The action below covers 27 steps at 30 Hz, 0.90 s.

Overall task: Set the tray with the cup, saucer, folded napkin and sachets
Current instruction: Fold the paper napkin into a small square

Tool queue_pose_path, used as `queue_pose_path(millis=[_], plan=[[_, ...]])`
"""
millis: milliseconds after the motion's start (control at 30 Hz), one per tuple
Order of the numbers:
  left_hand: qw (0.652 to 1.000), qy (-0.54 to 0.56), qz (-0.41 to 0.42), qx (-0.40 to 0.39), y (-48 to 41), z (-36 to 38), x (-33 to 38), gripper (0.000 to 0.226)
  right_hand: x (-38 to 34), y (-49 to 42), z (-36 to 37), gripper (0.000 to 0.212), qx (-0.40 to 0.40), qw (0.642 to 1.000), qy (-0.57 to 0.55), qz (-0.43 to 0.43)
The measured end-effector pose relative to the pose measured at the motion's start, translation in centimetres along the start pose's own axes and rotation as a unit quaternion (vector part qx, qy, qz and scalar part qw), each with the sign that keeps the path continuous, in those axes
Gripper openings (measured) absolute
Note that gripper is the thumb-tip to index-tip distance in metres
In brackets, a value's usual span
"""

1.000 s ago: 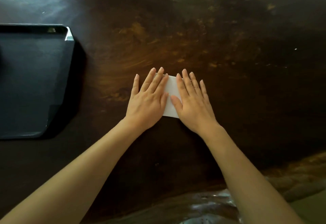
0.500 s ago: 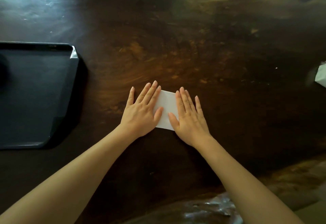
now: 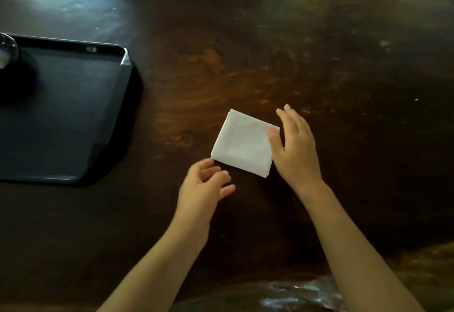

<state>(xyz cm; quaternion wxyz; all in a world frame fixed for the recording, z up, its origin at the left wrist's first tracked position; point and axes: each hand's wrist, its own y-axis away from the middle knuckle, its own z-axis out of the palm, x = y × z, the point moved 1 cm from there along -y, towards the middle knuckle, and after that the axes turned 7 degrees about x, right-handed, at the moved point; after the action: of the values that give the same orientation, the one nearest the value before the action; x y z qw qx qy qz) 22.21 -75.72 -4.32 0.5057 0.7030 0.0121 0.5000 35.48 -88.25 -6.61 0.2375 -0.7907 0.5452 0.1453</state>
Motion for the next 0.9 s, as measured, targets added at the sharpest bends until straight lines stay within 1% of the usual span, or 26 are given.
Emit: queue_pose_path(millis=[33,67,133,200,267,300,367,433,467,500,567,633,667,700,767,800,833,867,900], plan=[[0.999,0.017,-0.044,-0.016,0.2,0.5,-0.4,0.058,-0.2,-1.0,-0.3,0.045,0.017,1.0,-0.003,-0.007],[0.998,0.018,-0.062,-0.016,0.4,1.0,-0.7,0.065,-0.4,-2.0,-0.4,0.041,0.006,1.0,0.003,-0.017],[0.998,0.029,-0.059,0.0,0.5,1.9,-0.8,0.075,-0.8,-3.9,0.2,0.037,-0.077,0.996,0.032,-0.04],[0.996,0.066,-0.061,0.006,0.2,2.5,-0.5,0.077,-1.0,-4.7,1.2,0.034,-0.159,0.983,0.066,-0.061],[0.993,0.099,-0.059,0.011,-0.6,3.0,0.0,0.07,-0.8,-4.5,1.9,0.028,-0.178,0.98,0.066,-0.062],[0.994,0.096,-0.041,0.016,-1.0,3.2,0.2,0.064,-0.7,-4.2,2.2,0.024,-0.176,0.982,0.053,-0.051],[0.998,0.038,0.041,0.036,-1.6,3.7,0.7,0.054,-0.6,-3.0,2.5,0.022,-0.159,0.986,0.029,-0.026],[0.987,-0.044,0.137,0.07,-2.1,4.3,1.0,0.05,-0.5,-2.0,2.9,0.022,-0.135,0.991,0.017,-0.01],[0.981,-0.067,0.163,0.085,-2.2,4.5,1.1,0.049,-0.5,-1.6,3.0,0.023,-0.127,0.992,0.01,-0.001],[0.978,-0.071,0.17,0.093,-2.4,4.6,1.2,0.048,-0.5,-1.4,3.0,0.024,-0.127,0.992,0.001,0.013],[0.985,-0.02,0.149,0.08,-2.6,4.5,1.3,0.04,-0.5,-1.5,2.5,0.027,-0.144,0.986,-0.056,0.068],[0.989,0.044,0.141,0.025,-2.8,3.9,1.4,0.033,-0.8,-1.9,1.7,0.036,-0.16,0.961,-0.163,0.153],[0.986,0.067,0.151,-0.012,-2.9,3.5,1.5,0.032,-1.0,-2.1,1.2,0.042,-0.165,0.949,-0.203,0.176],[0.982,0.087,0.161,-0.047,-3.0,3.0,1.6,0.031,-1.2,-2.2,0.9,0.046,-0.166,0.943,-0.225,0.18],[0.974,0.125,0.159,-0.105,-3.3,2.1,2.0,0.033,-1.9,-2.0,0.5,0.044,-0.149,0.946,-0.245,0.152],[0.972,0.136,0.149,-0.121,-3.5,1.8,2.1,0.033,-2.4,-1.8,0.6,0.043,-0.131,0.949,-0.249,0.142],[0.974,0.135,0.135,-0.121,-3.6,1.6,2.2,0.034,-2.8,-1.6,0.8,0.045,-0.111,0.952,-0.249,0.136],[0.979,0.122,0.124,-0.103,-3.7,1.7,2.2,0.034,-3.2,-1.3,0.9,0.048,-0.092,0.957,-0.243,0.132],[0.985,0.096,0.125,-0.066,-3.8,1.8,2.3,0.034,-3.6,-1.1,1.2,0.051,-0.071,0.962,-0.231,0.126]])
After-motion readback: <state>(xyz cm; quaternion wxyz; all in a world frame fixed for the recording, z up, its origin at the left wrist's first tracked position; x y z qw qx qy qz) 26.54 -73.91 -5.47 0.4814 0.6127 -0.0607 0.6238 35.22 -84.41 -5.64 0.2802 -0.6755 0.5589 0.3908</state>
